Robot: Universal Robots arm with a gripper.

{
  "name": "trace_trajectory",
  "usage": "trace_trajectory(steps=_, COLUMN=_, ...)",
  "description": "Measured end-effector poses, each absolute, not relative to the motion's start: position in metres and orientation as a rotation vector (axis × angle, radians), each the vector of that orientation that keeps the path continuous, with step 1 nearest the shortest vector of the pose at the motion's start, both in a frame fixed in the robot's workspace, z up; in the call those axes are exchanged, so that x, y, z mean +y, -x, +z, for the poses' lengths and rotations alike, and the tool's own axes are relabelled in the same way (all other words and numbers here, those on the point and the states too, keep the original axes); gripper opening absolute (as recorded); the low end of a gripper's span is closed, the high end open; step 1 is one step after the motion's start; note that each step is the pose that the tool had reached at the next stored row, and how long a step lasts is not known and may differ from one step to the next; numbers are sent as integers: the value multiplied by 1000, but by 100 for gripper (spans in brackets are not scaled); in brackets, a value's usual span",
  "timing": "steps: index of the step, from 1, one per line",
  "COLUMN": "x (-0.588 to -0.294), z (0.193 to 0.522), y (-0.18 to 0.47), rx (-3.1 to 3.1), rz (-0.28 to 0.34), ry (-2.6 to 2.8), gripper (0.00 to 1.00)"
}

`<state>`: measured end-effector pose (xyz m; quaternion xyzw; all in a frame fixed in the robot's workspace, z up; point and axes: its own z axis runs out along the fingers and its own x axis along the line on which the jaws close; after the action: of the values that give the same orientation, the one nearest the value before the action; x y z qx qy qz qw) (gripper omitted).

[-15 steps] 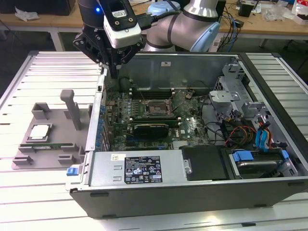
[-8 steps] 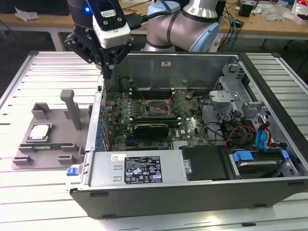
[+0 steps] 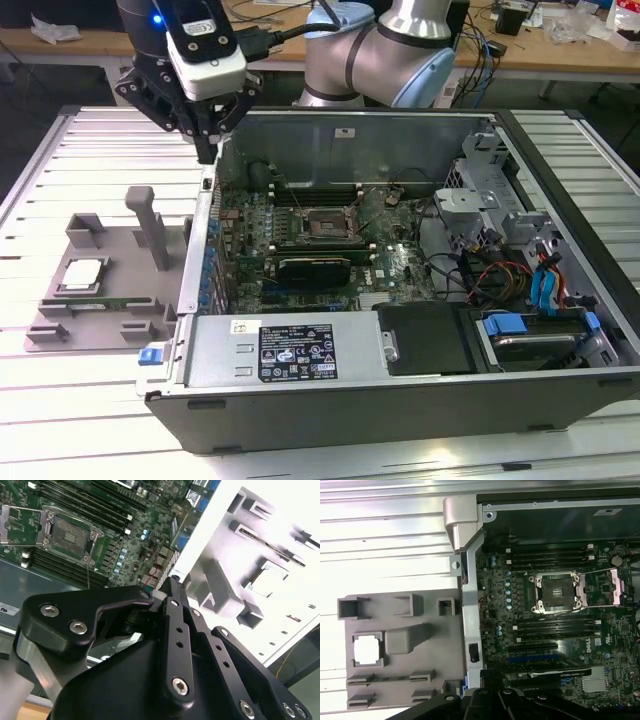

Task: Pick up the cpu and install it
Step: 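Reach for the cpu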

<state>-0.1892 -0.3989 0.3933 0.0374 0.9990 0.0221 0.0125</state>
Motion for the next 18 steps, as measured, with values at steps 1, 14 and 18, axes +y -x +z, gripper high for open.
trace_trajectory(steps=1, x=-399, z=393, y=192, rx=3114, rz=69, ry=-117, gripper=11)
trace_trajectory(steps=14, x=-399, z=393, y=231, rx=3114, rz=69, ry=-117, gripper=11)
trace_trajectory(steps=18, x=-399, z=393, y=242, rx=3114, rz=69, ry=-117, gripper=11)
